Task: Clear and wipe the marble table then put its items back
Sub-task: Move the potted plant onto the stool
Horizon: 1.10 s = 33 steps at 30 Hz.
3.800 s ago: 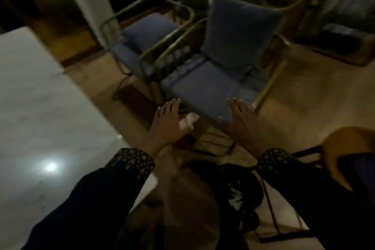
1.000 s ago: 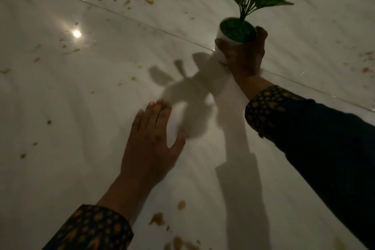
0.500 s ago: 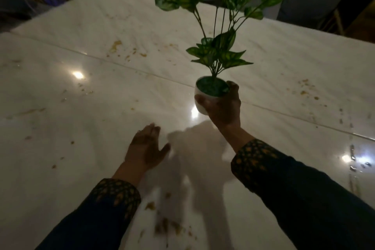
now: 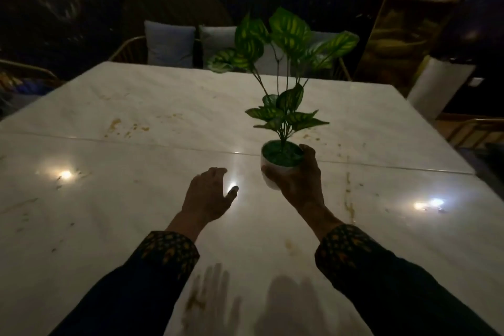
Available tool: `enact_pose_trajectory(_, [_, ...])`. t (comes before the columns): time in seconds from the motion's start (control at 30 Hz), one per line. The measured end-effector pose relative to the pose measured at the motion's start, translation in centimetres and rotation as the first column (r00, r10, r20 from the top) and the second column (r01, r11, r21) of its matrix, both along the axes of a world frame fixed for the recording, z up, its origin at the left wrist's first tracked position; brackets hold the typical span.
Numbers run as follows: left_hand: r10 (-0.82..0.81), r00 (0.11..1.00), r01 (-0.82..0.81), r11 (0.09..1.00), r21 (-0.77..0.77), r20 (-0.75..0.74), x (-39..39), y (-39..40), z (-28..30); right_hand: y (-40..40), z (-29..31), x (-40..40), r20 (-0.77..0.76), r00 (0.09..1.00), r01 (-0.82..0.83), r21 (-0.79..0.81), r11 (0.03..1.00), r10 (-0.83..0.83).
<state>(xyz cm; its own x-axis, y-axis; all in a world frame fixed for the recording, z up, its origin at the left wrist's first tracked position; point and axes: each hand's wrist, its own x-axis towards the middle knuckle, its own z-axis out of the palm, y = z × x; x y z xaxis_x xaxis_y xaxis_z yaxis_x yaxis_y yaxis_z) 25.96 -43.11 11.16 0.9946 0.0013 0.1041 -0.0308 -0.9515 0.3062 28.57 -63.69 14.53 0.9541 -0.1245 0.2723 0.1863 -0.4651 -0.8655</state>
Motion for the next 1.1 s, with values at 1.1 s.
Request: enact_pose_trajectory(1.1, [-0.982,0.007,0.999,0.013,-0.03,-0.188,-49.4,-85.7,0.0,-67.1,-4.7,-75.0,-0.095,0.163,0.986,-0.03,0.166,-0.982])
